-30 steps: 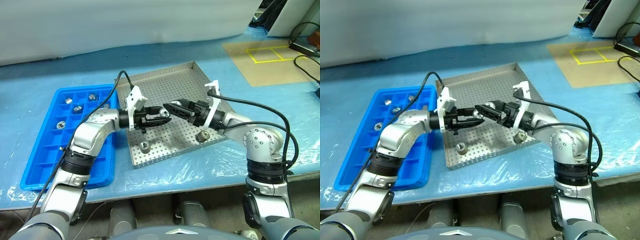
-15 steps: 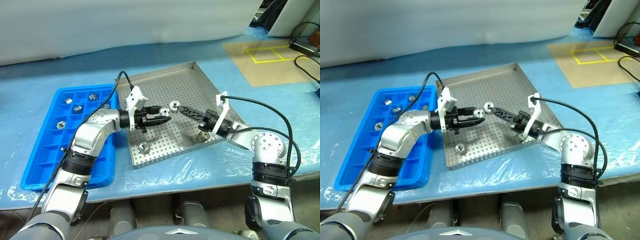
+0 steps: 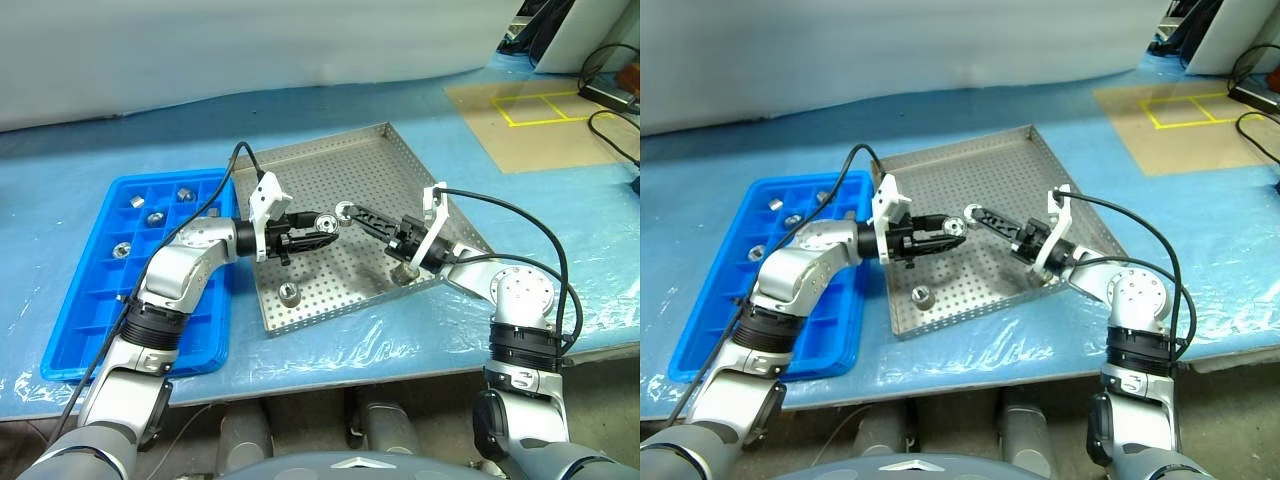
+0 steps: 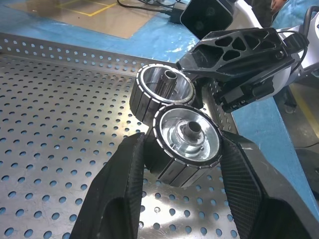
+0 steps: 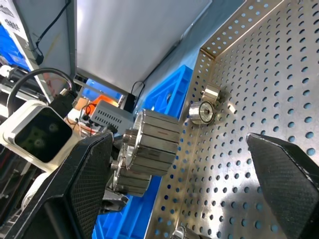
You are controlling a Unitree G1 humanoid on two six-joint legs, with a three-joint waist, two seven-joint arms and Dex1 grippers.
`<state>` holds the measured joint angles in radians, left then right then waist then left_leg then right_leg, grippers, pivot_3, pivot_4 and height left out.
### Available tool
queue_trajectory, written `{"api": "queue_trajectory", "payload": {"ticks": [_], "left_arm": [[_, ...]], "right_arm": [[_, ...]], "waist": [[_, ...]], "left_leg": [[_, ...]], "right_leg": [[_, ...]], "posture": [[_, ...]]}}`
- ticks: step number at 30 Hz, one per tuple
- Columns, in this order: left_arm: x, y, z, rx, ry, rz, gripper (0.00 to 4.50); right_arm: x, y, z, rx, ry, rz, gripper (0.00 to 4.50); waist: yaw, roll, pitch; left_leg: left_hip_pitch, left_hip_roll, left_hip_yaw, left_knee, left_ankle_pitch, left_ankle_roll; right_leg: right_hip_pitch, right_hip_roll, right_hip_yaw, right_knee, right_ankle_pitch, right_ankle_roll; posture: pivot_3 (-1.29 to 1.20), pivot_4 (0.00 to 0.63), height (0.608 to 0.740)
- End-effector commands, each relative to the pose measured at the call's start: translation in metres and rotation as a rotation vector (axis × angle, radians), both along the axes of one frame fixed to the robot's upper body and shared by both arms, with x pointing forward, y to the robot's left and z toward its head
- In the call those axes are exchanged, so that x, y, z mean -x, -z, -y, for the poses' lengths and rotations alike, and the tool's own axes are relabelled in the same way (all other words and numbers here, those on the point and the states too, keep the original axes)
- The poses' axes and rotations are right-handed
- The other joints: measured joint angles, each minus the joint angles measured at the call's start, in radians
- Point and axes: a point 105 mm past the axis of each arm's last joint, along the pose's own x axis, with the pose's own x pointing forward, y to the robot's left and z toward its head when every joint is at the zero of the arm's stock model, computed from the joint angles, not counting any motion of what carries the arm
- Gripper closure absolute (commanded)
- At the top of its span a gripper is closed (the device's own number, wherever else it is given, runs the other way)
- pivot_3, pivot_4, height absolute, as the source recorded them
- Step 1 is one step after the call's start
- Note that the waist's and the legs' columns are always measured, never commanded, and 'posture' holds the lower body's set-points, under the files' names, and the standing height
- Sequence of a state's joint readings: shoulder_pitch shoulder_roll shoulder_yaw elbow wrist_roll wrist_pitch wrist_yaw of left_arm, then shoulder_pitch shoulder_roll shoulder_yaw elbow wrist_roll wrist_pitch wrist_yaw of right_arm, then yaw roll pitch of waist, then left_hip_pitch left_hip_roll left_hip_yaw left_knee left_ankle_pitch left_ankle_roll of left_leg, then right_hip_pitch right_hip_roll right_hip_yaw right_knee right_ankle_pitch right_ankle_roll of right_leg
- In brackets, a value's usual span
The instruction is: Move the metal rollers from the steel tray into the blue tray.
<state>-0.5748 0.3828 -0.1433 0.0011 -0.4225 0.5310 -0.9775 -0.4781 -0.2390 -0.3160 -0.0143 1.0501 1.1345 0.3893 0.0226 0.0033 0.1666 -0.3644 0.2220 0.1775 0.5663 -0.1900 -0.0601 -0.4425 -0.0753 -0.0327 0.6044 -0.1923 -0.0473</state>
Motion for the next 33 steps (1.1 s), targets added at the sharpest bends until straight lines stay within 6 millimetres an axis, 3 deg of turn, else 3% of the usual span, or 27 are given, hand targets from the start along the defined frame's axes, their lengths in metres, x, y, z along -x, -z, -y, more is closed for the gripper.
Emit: {"api": "queue_trajectory", "payload": {"ticks": [1,11,12,20,23,28,33], "left_arm": [[0.0,-0.012,0.001,0.02,0.013,0.054,2.6],[-0.002,-0.008,0.0,0.023,0.008,0.052,2.6],[-0.002,-0.008,0.0,0.023,0.008,0.052,2.6],[-0.003,-0.007,0.001,0.027,0.006,0.055,2.6],[-0.002,-0.007,0.001,0.027,0.005,0.054,2.6],[-0.001,-0.007,0.0,0.024,0.005,0.054,2.6],[-0.002,-0.007,0.0,0.02,0.003,0.055,2.6]], "right_arm": [[-0.003,-0.013,0.002,-0.024,0.026,0.055,0.91],[-0.001,-0.016,-0.002,-0.019,0.008,0.067,4.33],[-0.002,-0.015,-0.002,-0.012,0.015,0.061,4.46],[-0.008,-0.015,0.006,-0.006,0.065,0.074,4.46],[-0.014,-0.018,0.017,-0.026,0.13,0.103,3.88],[-0.015,-0.019,0.015,-0.09,0.1,0.032,2.26],[-0.004,-0.026,0.004,-0.193,-0.003,0.002,2.26]], "waist": [[0.0,0.0,0.0],[0.0,0.0,0.0],[0.0,0.0,0.0],[0.0,0.0,0.0],[0.0,0.0,0.0],[-0.001,0.0,0.0],[-0.002,0.0,0.0]], "left_leg": [[0.0,0.0,0.0,0.0,0.0,0.0],[0.0,0.0,0.0,0.0,0.0,0.0],[0.0,0.0,0.0,0.0,0.0,0.0],[0.0,0.0,0.0,0.0,0.0,0.0],[0.0,0.0,0.0,0.0,0.0,0.0],[0.0,0.0,0.0,0.0,0.0,0.0],[0.0,0.0,0.0,-0.001,0.0,0.0]], "right_leg": [[0.0,0.0,0.0,0.0,0.0,0.0],[0.0,0.0,0.0,0.0,0.0,0.0],[0.0,0.0,0.0,0.0,0.0,0.0],[0.0,0.0,0.0,0.0,0.0,0.0],[0.0,0.0,0.0,0.0,0.0,0.0],[0.0,0.0,0.0,0.0,0.0,0.0],[0.0,0.0,0.0,0.0,0.0,0.0]], "posture": [[-0.19,0.15,0.74],[-0.19,0.15,0.74],[-0.19,0.15,0.74],[-0.19,0.15,0.74],[-0.19,0.15,0.74],[-0.19,0.15,0.74],[-0.19,0.15,0.74]]}}
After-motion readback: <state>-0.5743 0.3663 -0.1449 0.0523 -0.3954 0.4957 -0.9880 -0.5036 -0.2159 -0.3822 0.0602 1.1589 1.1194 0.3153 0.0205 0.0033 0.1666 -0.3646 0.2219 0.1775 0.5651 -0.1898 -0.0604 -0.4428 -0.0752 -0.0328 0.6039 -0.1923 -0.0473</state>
